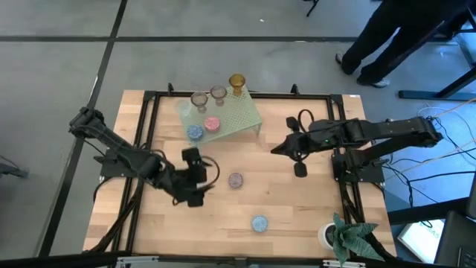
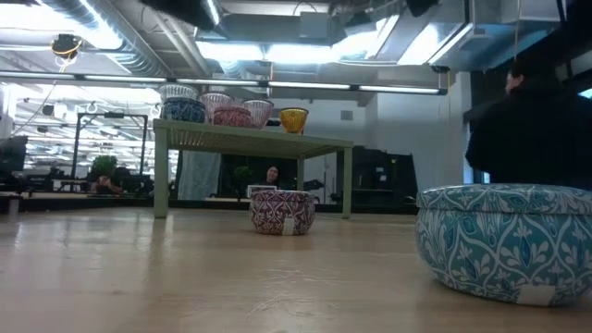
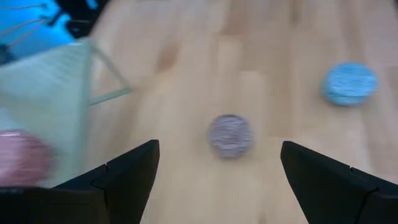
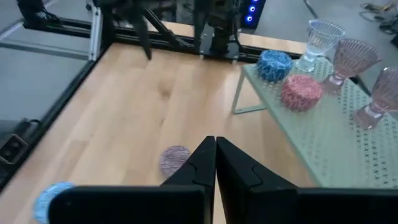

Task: Pick & Place candle stick holders
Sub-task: Put the red scented candle on the shelf aligned with the other scented candles

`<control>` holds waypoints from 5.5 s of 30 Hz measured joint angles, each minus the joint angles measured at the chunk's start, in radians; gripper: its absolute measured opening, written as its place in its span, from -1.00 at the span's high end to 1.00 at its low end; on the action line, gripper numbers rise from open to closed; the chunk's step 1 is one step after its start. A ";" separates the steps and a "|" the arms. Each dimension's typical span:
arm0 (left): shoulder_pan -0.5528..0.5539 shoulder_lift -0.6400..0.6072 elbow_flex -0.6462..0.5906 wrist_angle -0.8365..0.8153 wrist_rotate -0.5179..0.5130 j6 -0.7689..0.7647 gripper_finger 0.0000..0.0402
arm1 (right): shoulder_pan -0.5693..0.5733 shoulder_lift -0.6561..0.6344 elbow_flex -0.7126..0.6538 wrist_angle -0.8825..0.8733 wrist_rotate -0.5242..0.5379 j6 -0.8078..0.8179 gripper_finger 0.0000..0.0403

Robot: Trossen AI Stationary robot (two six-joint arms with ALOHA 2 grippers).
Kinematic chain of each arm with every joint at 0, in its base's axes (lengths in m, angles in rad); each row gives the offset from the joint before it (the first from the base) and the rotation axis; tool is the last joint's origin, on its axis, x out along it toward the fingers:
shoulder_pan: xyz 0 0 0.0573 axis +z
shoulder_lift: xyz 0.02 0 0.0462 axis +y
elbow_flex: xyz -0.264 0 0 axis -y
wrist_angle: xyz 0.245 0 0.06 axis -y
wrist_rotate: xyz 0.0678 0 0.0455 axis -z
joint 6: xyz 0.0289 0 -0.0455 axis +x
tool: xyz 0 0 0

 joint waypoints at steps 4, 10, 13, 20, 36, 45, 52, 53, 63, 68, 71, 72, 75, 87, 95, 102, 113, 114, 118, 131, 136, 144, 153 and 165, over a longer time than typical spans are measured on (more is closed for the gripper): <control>-0.034 0.002 -0.120 0.243 0.030 -0.029 -0.66 | 0.017 -0.017 -0.011 -0.007 0.000 0.039 0.92; -0.032 0.002 -0.245 0.464 0.099 -0.094 -0.66 | 0.019 0.009 -0.012 0.003 -0.008 -0.006 0.92; -0.029 0.002 -0.282 0.516 0.076 -0.133 -0.66 | 0.005 0.023 -0.011 0.029 -0.008 0.012 0.89; -0.030 0.002 -0.304 0.519 0.070 -0.118 -0.66 | 0.005 0.047 -0.011 0.023 0.007 -0.015 0.59; -0.030 0.002 -0.304 0.542 0.069 -0.138 -0.66 | 0.033 0.206 -0.011 -0.041 -0.139 0.041 -0.31; 0.010 0.025 -0.304 0.550 0.068 -0.142 -0.66 | 0.087 0.294 -0.011 -0.041 -0.140 0.120 -0.34; 0.077 0.157 -0.304 0.634 0.093 -0.138 -0.66 | 0.130 0.316 -0.011 -0.054 -0.142 0.142 -0.35; 0.089 0.180 -0.304 0.667 0.104 -0.127 -0.66 | 0.132 0.316 -0.011 -0.054 -0.142 0.143 -0.35; 0.175 0.379 -0.303 0.888 0.175 -0.117 -0.66 | 0.138 0.316 -0.011 -0.054 -0.141 0.143 -0.35; 0.191 0.456 -0.303 0.909 0.173 -0.107 -0.66 | 0.138 0.316 -0.011 -0.054 -0.141 0.143 -0.35; 0.199 0.476 -0.303 0.917 0.178 -0.110 -0.66 | 0.138 0.316 -0.011 -0.054 -0.139 0.143 -0.35; 0.200 0.482 -0.303 0.915 0.184 -0.110 -0.66 | 0.138 0.316 -0.011 -0.055 -0.139 0.143 -0.34; 0.200 0.492 -0.303 0.937 0.185 -0.109 -0.66 | 0.138 0.316 -0.011 -0.054 -0.139 0.142 -0.34; 0.200 0.492 -0.303 0.932 0.202 -0.109 -0.66 | 0.138 0.316 -0.011 -0.055 -0.139 0.142 -0.34; 0.200 0.492 -0.303 0.928 0.209 -0.107 -0.61 | 0.138 0.315 -0.011 -0.054 -0.139 0.142 -0.34; 0.205 0.492 -0.303 0.935 0.233 -0.095 -0.42 | 0.138 0.315 -0.011 -0.055 -0.139 0.142 -0.34; 0.205 0.482 -0.280 1.014 0.230 -0.043 -0.45 | 0.138 0.315 -0.011 -0.054 -0.138 0.138 -0.34; 0.207 0.479 -0.265 1.007 0.228 -0.028 -0.45 | 0.138 0.315 -0.011 -0.054 -0.130 0.140 -0.34; 0.221 0.479 -0.170 0.957 0.232 0.046 -0.46 | 0.138 0.315 -0.011 -0.086 -0.078 0.226 -0.34; 0.340 0.478 0.310 0.259 0.236 0.190 -0.46 | 0.208 0.315 -0.011 -0.323 0.058 0.326 -0.34; 0.415 0.477 0.410 0.111 0.227 0.224 -0.47 | 0.239 0.315 -0.011 -0.329 0.099 0.329 -0.34; 0.560 0.477 0.435 0.090 0.322 0.171 -0.47 | 0.303 0.315 -0.011 -0.450 0.104 0.334 -0.34; 0.672 0.477 0.435 0.026 0.339 0.181 -0.47 | 0.349 0.246 -0.010 -0.516 0.338 0.458 -0.34; 0.732 0.474 0.435 -0.005 0.284 0.187 -0.47 | 0.349 0.225 -0.011 -0.494 0.370 0.485 -0.35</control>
